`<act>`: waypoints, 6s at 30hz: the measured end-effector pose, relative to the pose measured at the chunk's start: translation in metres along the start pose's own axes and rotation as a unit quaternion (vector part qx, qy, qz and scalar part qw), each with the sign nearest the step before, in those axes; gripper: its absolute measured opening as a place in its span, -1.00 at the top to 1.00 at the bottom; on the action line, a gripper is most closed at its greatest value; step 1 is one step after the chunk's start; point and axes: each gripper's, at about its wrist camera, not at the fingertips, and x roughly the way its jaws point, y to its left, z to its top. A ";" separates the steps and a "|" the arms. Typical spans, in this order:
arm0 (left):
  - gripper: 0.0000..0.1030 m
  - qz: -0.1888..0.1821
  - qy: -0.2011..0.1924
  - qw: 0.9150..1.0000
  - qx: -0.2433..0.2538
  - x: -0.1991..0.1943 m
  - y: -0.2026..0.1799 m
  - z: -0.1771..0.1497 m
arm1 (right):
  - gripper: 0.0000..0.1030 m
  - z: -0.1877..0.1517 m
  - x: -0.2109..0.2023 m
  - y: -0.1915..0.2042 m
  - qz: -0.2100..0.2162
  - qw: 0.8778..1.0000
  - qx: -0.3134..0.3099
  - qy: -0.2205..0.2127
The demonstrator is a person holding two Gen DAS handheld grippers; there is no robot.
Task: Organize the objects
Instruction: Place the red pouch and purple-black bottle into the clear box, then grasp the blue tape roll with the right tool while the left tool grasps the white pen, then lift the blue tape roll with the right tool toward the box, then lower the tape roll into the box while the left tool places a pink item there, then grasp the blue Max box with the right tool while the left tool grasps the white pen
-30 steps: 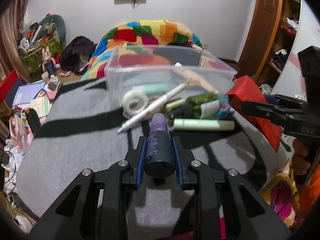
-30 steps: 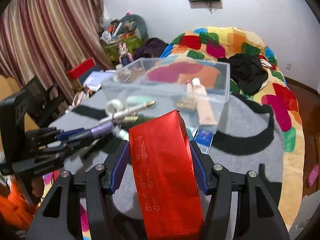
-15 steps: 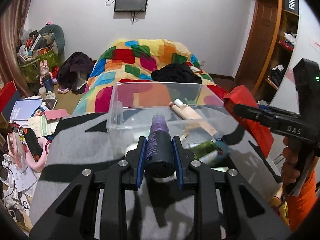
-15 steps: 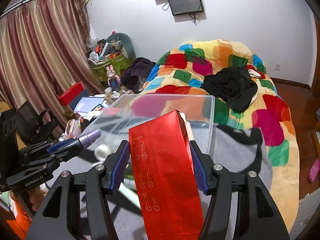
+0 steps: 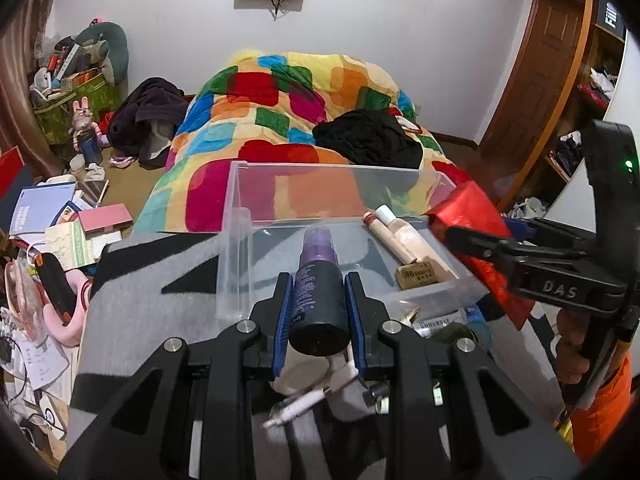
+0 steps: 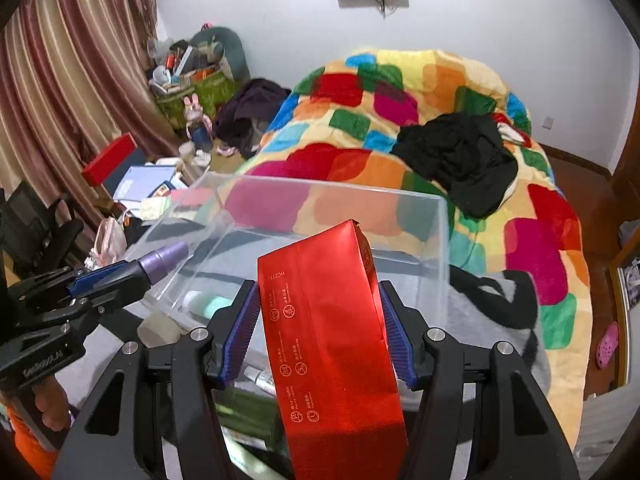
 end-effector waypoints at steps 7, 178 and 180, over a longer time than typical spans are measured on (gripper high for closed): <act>0.51 -0.010 0.019 1.000 0.012 0.015 -0.008 0.011 | -0.08 0.013 0.019 0.010 0.007 0.999 -0.013 0.030; 0.81 -0.084 0.026 0.996 0.007 0.031 -0.014 0.003 | 0.16 -0.019 0.003 0.001 0.000 1.000 -0.021 0.005; 0.79 -0.082 0.021 0.996 0.007 0.025 -0.013 0.002 | 0.13 -0.021 -0.003 0.002 -0.001 1.000 -0.023 -0.001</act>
